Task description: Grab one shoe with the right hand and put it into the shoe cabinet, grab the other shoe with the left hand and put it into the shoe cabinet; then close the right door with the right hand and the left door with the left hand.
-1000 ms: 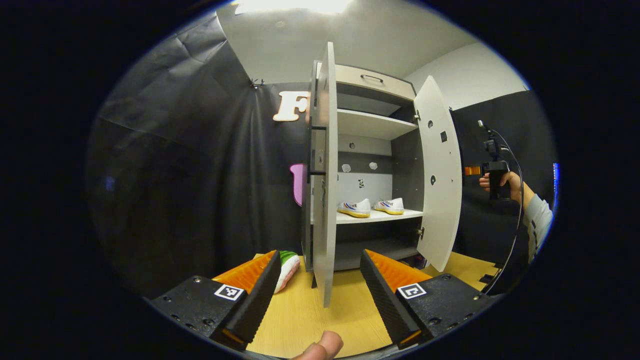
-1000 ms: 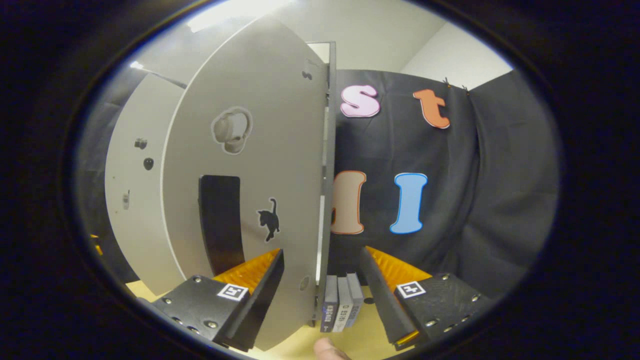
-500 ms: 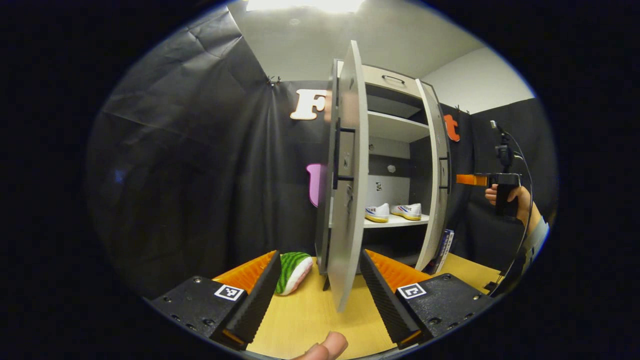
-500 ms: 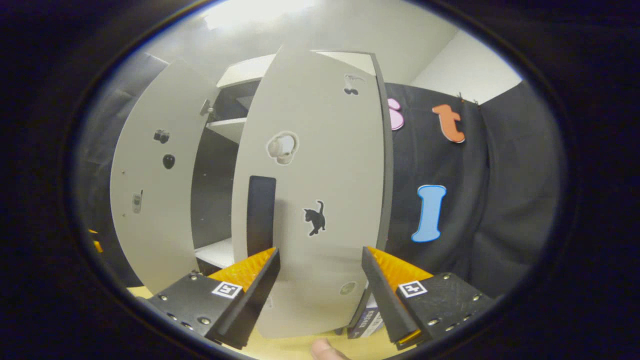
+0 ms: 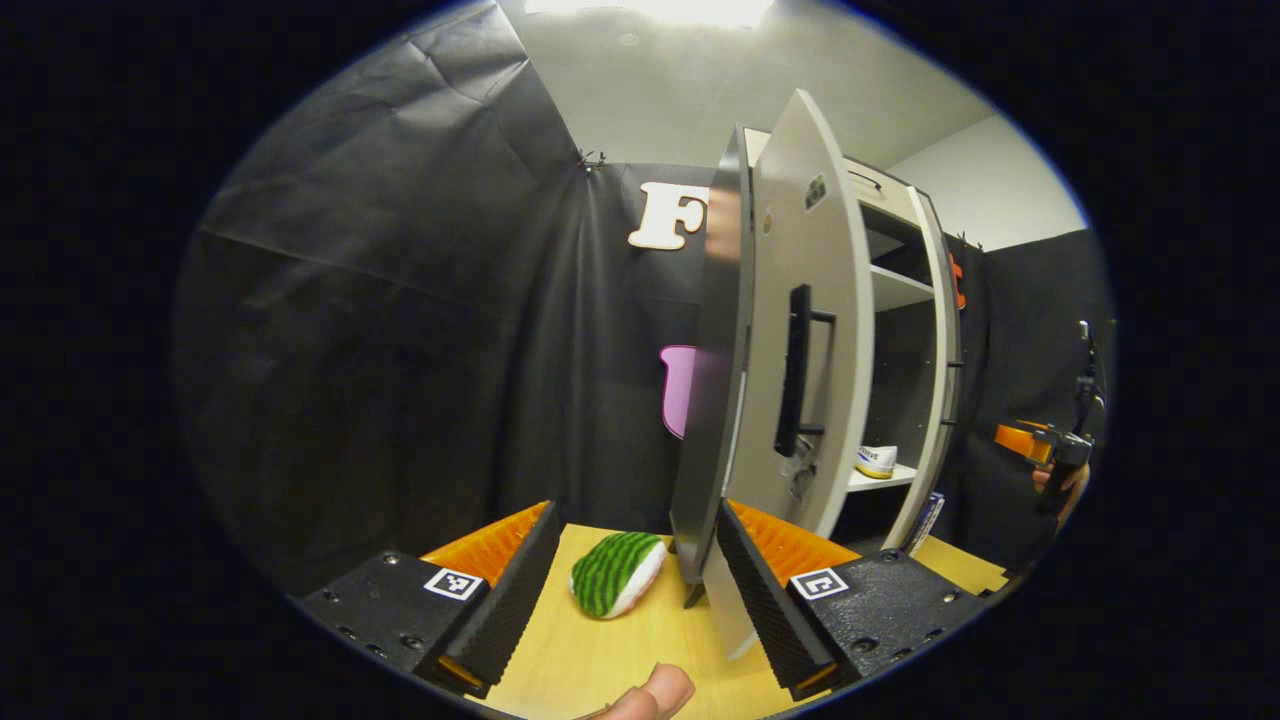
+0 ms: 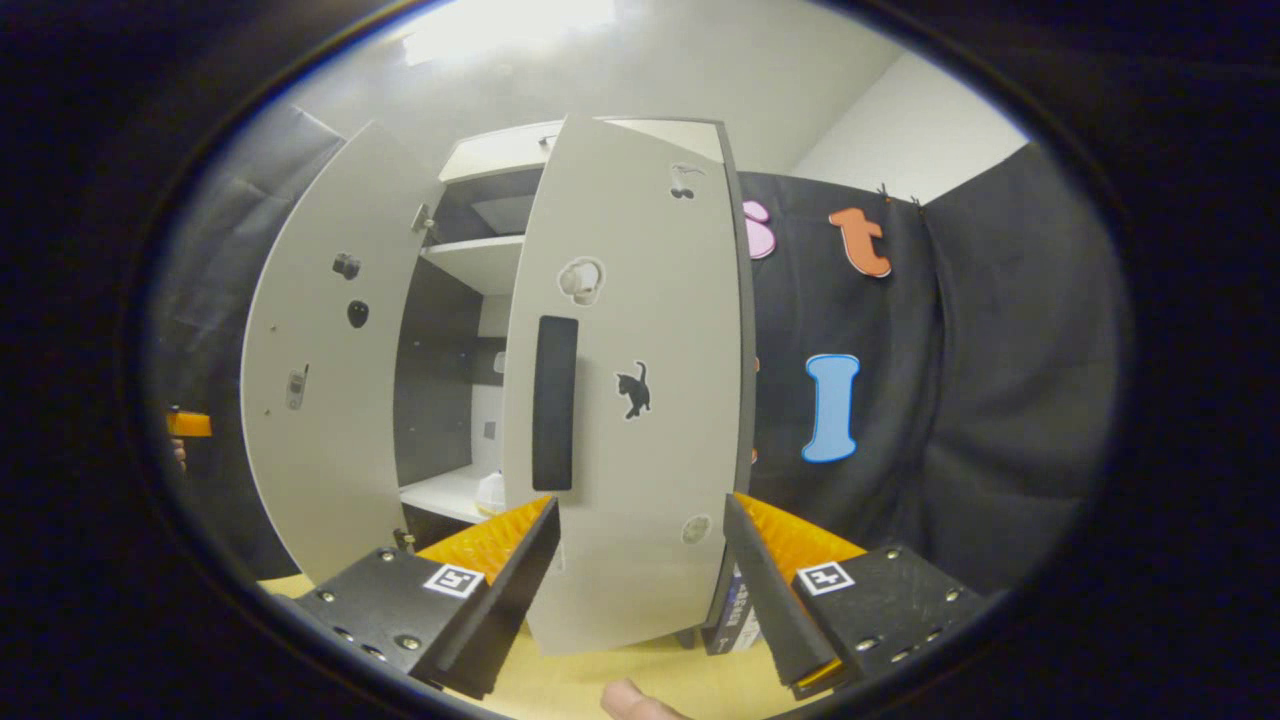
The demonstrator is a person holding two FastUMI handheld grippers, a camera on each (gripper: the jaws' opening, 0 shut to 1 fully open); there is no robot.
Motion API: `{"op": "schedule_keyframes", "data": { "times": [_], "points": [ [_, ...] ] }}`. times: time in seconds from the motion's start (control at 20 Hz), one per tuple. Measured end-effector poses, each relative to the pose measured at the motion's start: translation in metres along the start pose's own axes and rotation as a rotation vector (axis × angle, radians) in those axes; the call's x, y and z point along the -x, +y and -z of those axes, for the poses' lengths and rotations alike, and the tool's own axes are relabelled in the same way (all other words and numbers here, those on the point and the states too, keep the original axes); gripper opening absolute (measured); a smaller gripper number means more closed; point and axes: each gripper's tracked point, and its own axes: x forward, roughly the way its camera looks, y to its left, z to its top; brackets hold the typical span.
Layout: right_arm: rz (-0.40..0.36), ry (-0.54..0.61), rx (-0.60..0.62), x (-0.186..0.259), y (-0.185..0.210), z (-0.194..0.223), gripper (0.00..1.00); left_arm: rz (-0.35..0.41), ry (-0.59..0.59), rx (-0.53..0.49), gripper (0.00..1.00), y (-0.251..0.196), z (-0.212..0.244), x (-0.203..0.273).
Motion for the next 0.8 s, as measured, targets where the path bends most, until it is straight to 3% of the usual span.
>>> {"op": "schedule_keyframes", "data": {
  "times": [0.2, 0.25, 0.3, 0.4, 0.5, 0.65, 0.8],
  "points": [
    [-0.067, -0.020, -0.070, 0.025, 0.012, 0.011, 0.99, -0.026, -0.024, 0.032, 0.96, 0.030, -0.033, -0.032],
    [-0.063, -0.013, -0.075, 0.029, 0.008, 0.020, 0.97, -0.026, -0.037, 0.033, 0.93, 0.033, -0.042, -0.039],
    [-0.055, -0.005, -0.087, 0.034, 0.006, 0.026, 0.98, -0.029, -0.043, 0.044, 0.99, 0.039, -0.049, -0.047],
    [-0.045, -0.011, -0.089, 0.043, 0.005, 0.034, 0.97, -0.021, -0.049, 0.045, 0.93, 0.040, -0.059, -0.064],
    [-0.004, -0.008, -0.085, 0.055, 0.001, 0.047, 0.97, -0.028, -0.046, 0.035, 0.93, 0.038, -0.065, -0.079],
    [0.030, 0.006, -0.083, 0.074, 0.008, 0.070, 0.98, -0.009, -0.018, 0.016, 0.96, 0.017, -0.066, -0.101],
    [-0.003, 0.016, -0.135, 0.093, 0.024, 0.086, 0.99, 0.038, 0.013, 0.044, 0.93, -0.014, -0.063, -0.117]
  ]
}}
